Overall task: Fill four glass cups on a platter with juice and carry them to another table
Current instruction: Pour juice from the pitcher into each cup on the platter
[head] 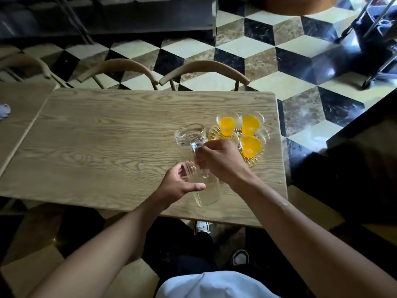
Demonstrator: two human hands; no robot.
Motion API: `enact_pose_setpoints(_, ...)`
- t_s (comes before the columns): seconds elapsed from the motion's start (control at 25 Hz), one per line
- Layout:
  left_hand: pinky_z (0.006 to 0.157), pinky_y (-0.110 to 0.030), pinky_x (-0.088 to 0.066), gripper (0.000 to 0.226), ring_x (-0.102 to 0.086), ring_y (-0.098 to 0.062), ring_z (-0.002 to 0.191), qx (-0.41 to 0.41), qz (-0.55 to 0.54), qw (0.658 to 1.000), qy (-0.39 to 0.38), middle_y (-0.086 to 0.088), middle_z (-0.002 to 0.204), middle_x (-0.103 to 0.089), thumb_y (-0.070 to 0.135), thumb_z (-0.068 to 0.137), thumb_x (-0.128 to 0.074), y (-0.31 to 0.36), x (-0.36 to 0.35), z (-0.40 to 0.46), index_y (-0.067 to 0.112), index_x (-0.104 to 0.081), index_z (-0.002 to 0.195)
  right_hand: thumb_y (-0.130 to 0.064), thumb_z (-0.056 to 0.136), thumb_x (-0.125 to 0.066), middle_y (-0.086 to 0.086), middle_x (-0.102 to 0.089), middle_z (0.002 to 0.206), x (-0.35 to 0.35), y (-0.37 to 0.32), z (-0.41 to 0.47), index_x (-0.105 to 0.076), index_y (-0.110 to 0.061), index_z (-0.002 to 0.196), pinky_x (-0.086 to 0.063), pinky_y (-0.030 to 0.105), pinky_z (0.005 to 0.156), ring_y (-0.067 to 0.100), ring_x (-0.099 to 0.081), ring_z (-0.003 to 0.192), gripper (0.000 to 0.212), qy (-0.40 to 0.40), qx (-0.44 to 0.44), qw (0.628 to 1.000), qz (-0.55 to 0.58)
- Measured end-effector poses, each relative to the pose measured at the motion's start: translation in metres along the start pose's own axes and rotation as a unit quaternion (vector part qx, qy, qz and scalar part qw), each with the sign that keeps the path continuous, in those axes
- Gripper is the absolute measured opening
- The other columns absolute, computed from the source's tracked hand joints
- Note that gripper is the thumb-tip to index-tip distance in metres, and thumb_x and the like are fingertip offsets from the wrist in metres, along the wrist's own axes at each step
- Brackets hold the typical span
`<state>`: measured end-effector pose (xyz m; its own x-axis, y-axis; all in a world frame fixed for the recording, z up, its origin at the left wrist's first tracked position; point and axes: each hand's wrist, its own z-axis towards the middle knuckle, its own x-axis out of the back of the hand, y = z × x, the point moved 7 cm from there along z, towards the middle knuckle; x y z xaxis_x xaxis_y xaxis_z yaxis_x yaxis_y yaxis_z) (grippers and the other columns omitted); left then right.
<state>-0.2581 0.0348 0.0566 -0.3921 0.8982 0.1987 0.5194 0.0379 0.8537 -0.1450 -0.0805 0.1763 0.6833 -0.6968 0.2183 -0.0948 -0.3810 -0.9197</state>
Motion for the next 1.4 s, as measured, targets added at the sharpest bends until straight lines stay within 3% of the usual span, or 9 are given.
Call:
enact_pose_setpoints(0.08,0.093,-0.020,-0.056,0.067,-0.072,-0.011,0.111,-0.008,0.014,1.000,-0.019,0.000,0.117,-0.073,0.001,0.062,-0.097,0.006,0.024,0.024,0.021,-0.063,0.116,-0.031,0.079,-0.058,0.023,-0.071,0.073,-0.013,-0.007,0.022,-0.067,0.005,0.071,-0.050,0.049,0.055,0.019,-0.055,0.058,0.038,0.003,0.005,1.000,-0.023)
enact_pose_setpoints(0.24,0.091,-0.018,-0.055,0.072,-0.072,-0.001,0.106,-0.023,0.041,0.997,-0.059,0.002,0.122,-0.071,0.001,0.061,-0.097,0.022,0.062,0.084,0.020,-0.061,0.120,-0.035,0.084,-0.060,0.025,-0.068,0.073,-0.033,-0.021,0.070,-0.067,0.003,0.075,-0.036,0.032,0.054,0.016,-0.047,0.055,0.040,0.023,0.005,0.998,-0.059)
enact_pose_setpoints(0.4,0.103,-0.028,-0.055,0.089,-0.069,-0.013,0.120,-0.041,0.073,0.993,-0.087,-0.003,0.128,-0.070,0.016,0.048,-0.101,0.040,0.094,0.146,0.018,-0.057,0.127,-0.036,0.093,-0.060,0.013,-0.071,0.070,-0.043,-0.026,0.112,-0.070,-0.004,0.076,-0.036,0.030,0.054,0.012,-0.047,0.052,0.037,0.047,0.006,0.997,-0.056)
enact_pose_setpoints(0.52,0.100,-0.021,-0.051,0.091,-0.068,-0.007,0.118,-0.068,0.132,0.982,-0.119,0.006,0.125,-0.072,0.019,0.052,-0.102,0.055,0.107,0.188,0.019,-0.056,0.131,-0.037,0.093,-0.060,0.014,-0.072,0.074,-0.052,-0.027,0.134,-0.070,-0.004,0.078,-0.041,0.033,0.055,0.010,-0.051,0.060,0.038,0.073,0.014,0.995,-0.060)
enact_pose_setpoints(0.72,0.090,-0.019,-0.051,0.093,-0.067,-0.003,0.103,-0.107,0.228,0.958,-0.134,0.009,0.114,-0.070,0.027,0.054,-0.102,0.068,0.108,0.227,0.025,-0.055,0.134,-0.023,0.095,-0.063,-0.004,-0.049,0.060,-0.062,-0.021,0.146,-0.065,-0.006,0.076,-0.036,0.030,0.058,0.006,-0.042,0.061,0.026,0.087,0.018,0.994,-0.065)
enact_pose_setpoints(0.92,0.082,-0.001,-0.044,0.086,-0.063,0.017,0.093,-0.125,0.210,0.960,-0.137,0.011,0.110,-0.067,0.005,0.059,-0.100,0.066,0.104,0.234,0.013,-0.055,0.132,-0.022,0.095,-0.063,0.007,-0.073,0.079,-0.059,-0.012,0.149,-0.074,-0.012,0.089,-0.052,0.033,0.071,0.019,-0.066,0.075,0.016,0.100,-0.009,0.993,-0.058)
enact_pose_setpoints(1.08,0.089,-0.002,-0.045,0.086,-0.064,0.002,0.103,-0.140,0.217,0.957,-0.130,0.002,0.121,-0.066,0.006,0.059,-0.100,0.061,0.103,0.236,0.013,-0.056,0.133,-0.021,0.095,-0.065,0.003,-0.074,0.080,-0.063,-0.013,0.144,-0.075,-0.015,0.092,-0.053,0.034,0.072,0.017,-0.068,0.078,0.012,0.103,-0.010,0.992,-0.074)
enact_pose_setpoints(1.24,0.090,0.002,-0.039,0.083,-0.057,0.023,0.102,-0.161,0.225,0.953,-0.122,0.013,0.119,-0.062,0.008,0.059,-0.100,0.059,0.102,0.236,0.013,-0.058,0.130,-0.020,0.095,-0.067,-0.004,-0.077,0.086,-0.065,-0.008,0.138,-0.078,-0.018,0.097,-0.058,0.039,0.080,0.013,-0.073,0.086,0.011,0.109,-0.020,0.992,-0.059)
enact_pose_setpoints(1.4,0.093,0.002,-0.038,0.085,-0.057,0.016,0.109,-0.165,0.234,0.950,-0.125,0.015,0.120,-0.061,0.010,0.058,-0.100,0.053,0.103,0.235,0.016,-0.058,0.131,-0.020,0.095,-0.068,-0.006,-0.079,0.101,-0.067,-0.010,0.130,-0.079,-0.017,0.106,-0.058,0.027,0.084,0.002,-0.072,0.092,0.015,0.104,-0.012,0.992,-0.064)
